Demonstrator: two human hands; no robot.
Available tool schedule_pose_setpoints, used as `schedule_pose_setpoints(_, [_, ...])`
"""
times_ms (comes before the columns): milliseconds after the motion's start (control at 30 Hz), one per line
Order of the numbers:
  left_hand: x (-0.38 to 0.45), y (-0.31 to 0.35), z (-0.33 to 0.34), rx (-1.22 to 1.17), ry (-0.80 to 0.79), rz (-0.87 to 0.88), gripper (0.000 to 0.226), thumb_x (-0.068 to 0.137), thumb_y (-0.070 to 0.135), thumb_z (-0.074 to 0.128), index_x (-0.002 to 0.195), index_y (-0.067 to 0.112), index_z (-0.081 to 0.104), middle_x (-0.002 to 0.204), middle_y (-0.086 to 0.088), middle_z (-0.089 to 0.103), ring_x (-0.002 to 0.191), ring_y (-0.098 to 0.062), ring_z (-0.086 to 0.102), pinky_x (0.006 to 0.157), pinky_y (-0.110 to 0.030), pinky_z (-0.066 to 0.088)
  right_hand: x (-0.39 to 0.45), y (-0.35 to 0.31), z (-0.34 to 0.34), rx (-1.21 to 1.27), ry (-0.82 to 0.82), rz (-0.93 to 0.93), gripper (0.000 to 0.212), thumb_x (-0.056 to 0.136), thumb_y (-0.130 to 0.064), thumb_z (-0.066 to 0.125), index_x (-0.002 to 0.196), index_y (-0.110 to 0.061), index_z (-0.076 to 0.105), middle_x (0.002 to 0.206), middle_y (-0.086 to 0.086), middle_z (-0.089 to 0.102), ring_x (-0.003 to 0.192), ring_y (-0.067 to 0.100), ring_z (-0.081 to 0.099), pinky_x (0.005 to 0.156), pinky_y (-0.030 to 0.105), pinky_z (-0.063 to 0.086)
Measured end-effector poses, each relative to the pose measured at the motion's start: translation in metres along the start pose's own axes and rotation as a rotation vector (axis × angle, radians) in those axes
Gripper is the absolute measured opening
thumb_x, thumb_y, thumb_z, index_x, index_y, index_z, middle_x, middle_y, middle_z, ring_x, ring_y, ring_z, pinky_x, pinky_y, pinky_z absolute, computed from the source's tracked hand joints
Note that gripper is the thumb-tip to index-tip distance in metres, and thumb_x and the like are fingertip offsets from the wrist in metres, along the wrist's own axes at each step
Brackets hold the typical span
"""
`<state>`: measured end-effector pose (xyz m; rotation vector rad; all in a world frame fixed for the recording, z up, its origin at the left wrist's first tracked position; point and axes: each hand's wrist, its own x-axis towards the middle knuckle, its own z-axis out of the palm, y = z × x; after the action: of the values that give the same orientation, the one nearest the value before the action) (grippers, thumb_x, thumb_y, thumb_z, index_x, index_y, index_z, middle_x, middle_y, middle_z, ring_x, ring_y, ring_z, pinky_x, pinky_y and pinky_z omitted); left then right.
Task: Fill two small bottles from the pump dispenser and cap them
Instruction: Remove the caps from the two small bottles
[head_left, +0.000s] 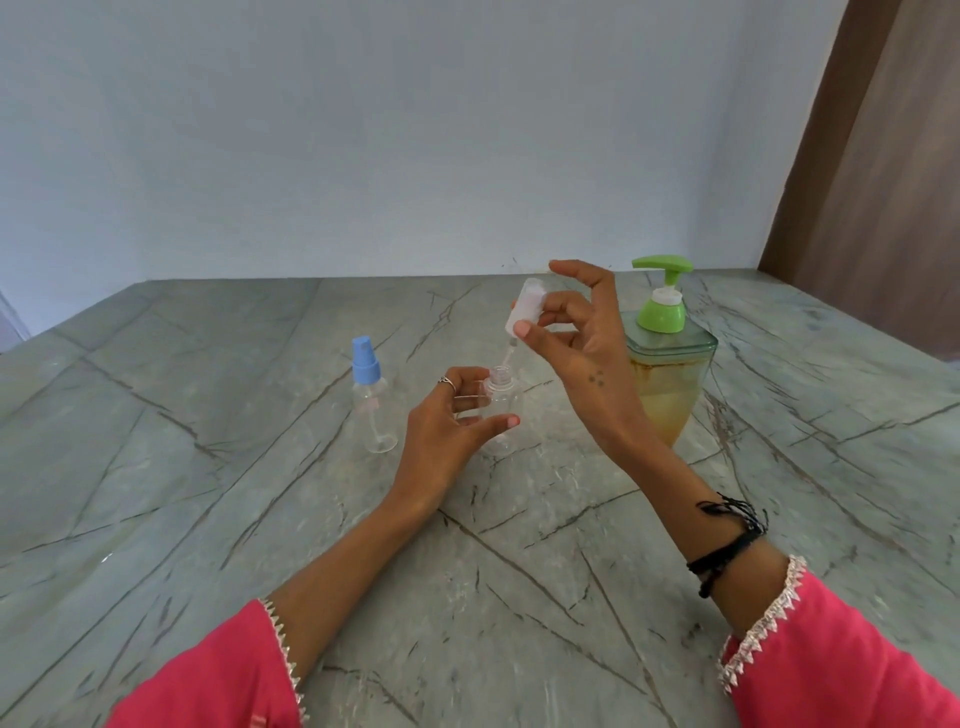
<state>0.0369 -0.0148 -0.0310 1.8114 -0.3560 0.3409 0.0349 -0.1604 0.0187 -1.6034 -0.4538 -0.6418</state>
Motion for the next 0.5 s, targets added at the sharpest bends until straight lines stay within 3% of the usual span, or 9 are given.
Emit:
schedule_pose_setpoints(67, [0.000,-0.001,0.000,0.010,0.000,0.001,0.043,0.071,0.026,0.078,0.107,0.027,0.054,0.100,0.017,0.059,0.093,0.002,0.058,0.072,-0.004,0.046,-0.001,-0.004,-0.001,-0.001,0.064,-0.051,0.049,0.084,-0.012,0.070,0.118,-0.034,0.042,0.095,-0.010,0.061,0.086,0.007,0.061,0.080,0.029,0.051])
schedule_pose_setpoints(233, [0.001,0.000,-0.001,0.016,0.012,0.013,0.044,0.071,0.024,0.078,0.108,0.023,0.055,0.102,0.010,0.060,0.094,-0.003,0.059,0.073,-0.005,0.048,-0.004,-0.016,-0.005,0.002,0.187,-0.174,0.039,0.084,-0.014,0.067,0.117,-0.027,0.049,0.097,-0.009,0.056,0.082,0.004,0.057,0.075,0.020,0.046])
schedule_pose_setpoints(433, [0.002,-0.001,-0.004,0.022,0.034,0.012,0.042,0.072,0.021,0.078,0.106,0.024,0.053,0.101,0.008,0.059,0.092,-0.006,0.057,0.069,0.000,0.044,-0.018,-0.017,-0.012,-0.222,0.240,-0.273,0.031,0.085,-0.011,0.070,0.107,-0.019,0.049,0.096,-0.016,0.056,0.085,0.002,0.058,0.074,0.016,0.050])
schedule_pose_setpoints(500, [0.002,0.000,-0.005,0.019,0.043,0.007,0.041,0.072,0.021,0.078,0.105,0.025,0.052,0.099,0.010,0.058,0.090,-0.002,0.056,0.068,-0.001,0.044,-0.022,-0.015,-0.016,-0.323,0.265,-0.281,0.027,0.085,-0.012,0.071,0.099,-0.017,0.049,0.093,-0.011,0.056,0.083,0.002,0.057,0.072,0.011,0.048])
